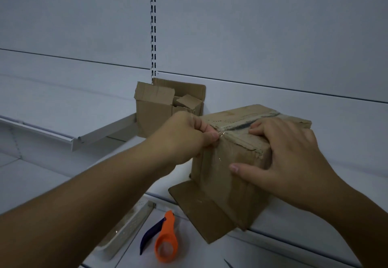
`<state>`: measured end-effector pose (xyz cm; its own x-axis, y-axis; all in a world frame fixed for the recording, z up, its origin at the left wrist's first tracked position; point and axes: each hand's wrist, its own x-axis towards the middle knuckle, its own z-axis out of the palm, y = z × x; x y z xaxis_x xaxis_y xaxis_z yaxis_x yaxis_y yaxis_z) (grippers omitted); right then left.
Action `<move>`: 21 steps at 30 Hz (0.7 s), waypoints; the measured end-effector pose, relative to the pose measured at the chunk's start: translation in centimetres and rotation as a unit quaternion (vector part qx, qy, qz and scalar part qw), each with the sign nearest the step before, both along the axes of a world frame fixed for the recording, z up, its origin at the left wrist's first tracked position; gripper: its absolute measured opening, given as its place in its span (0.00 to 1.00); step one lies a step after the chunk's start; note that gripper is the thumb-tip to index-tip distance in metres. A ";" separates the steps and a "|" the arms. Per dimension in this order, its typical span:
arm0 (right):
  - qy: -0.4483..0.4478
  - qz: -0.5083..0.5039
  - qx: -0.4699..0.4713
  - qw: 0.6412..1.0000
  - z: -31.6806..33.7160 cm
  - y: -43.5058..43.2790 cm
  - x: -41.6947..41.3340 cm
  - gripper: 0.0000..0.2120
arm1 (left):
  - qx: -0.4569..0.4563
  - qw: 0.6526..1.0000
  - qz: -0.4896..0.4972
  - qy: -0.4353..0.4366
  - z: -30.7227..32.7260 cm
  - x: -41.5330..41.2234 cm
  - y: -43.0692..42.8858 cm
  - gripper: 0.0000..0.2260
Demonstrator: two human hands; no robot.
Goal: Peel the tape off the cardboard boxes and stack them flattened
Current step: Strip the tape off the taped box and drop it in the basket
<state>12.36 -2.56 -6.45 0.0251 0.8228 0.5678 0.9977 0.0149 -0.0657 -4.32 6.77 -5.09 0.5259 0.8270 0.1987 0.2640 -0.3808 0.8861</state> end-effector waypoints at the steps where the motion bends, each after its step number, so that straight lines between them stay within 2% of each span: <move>1: 0.000 0.001 0.002 1.000 0.0 0.0 0.0 0.36 | -0.004 1.000 -0.014 0.011 0.2 0.0 0.1 0.09; 3: 0.003 0.004 0.007 1.000 -0.2 -0.1 0.0 0.35 | -0.028 0.998 -0.046 0.020 0.7 -0.2 0.3 0.09; 6: 0.007 0.007 0.009 1.000 -0.1 -0.1 0.0 0.33 | -0.113 0.988 -0.105 0.011 1.1 -0.5 0.9 0.09; 10: 0.006 0.008 -0.006 1.000 0.0 -0.1 0.0 0.32 | -0.258 0.949 -0.156 -0.087 0.5 -0.9 1.2 0.06; 12: 0.006 0.002 -0.019 1.000 0.1 0.0 0.0 0.33 | -0.230 0.957 -0.137 -0.115 -0.4 -0.9 0.8 0.04; 15: 0.013 -0.004 -0.033 0.999 0.1 -0.1 0.0 0.36 | -0.102 0.986 -0.078 -0.107 -1.9 -0.9 -0.2 0.14; 17: 0.016 -0.002 -0.035 0.999 0.1 -0.3 -0.2 0.38 | -0.048 0.991 -0.044 -0.117 -2.1 -1.2 -0.3 0.17; 19: 0.025 0.002 -0.036 0.999 0.1 -0.5 -0.3 0.38 | -0.063 0.989 -0.037 -0.129 -1.5 -1.6 0.0 0.17; 21: 0.032 0.008 -0.048 0.998 0.4 -0.8 -0.7 0.32 | -0.139 0.977 -0.057 -0.152 -0.5 -2.0 0.6 0.16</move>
